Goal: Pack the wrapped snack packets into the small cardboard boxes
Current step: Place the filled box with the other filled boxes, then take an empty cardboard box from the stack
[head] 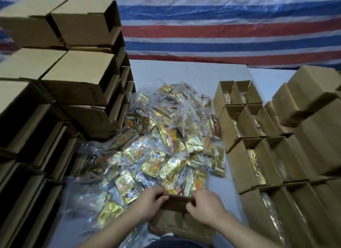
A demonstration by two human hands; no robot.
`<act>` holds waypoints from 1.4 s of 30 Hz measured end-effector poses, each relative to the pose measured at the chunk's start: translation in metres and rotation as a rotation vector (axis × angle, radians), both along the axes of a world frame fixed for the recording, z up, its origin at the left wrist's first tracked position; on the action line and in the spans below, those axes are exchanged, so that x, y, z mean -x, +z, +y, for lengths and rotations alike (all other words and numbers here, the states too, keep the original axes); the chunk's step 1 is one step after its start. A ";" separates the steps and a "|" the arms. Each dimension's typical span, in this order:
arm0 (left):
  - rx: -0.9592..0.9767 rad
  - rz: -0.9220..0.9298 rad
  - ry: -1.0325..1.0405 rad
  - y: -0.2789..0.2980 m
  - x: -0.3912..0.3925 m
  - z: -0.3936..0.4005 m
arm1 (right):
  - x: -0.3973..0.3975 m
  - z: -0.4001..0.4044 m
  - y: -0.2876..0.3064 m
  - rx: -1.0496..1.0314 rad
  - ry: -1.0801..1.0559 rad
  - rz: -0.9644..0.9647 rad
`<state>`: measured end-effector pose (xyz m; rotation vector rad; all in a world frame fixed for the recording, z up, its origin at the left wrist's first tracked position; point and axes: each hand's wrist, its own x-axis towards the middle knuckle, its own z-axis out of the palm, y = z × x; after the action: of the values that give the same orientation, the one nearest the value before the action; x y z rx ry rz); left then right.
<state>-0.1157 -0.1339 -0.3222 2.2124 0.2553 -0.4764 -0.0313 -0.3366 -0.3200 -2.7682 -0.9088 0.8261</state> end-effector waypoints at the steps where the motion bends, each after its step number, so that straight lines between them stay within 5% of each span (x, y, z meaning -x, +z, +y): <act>1: -0.013 -0.005 0.005 -0.005 0.004 0.000 | 0.003 0.001 -0.004 0.003 0.001 -0.001; 20: -0.065 -0.127 0.117 -0.029 0.011 0.001 | -0.002 0.004 -0.021 -0.083 0.052 -0.056; 27: -0.048 -0.009 0.028 -0.023 0.009 0.012 | -0.008 -0.002 -0.020 -0.050 0.116 -0.056; 35: -0.158 -0.172 0.140 0.021 -0.097 0.035 | -0.043 0.005 0.003 -0.175 0.009 -0.015; 39: -0.303 -0.042 0.164 0.019 -0.161 0.032 | -0.059 0.006 0.011 -0.215 -0.074 0.000; 42: -0.165 0.202 0.427 0.007 -0.191 0.020 | -0.066 0.004 0.015 -0.220 -0.112 -0.014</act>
<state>0.0753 -0.1134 -0.3151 2.1833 0.8809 -0.4517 0.0349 -0.3325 -0.3045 -2.6097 -0.7866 0.6476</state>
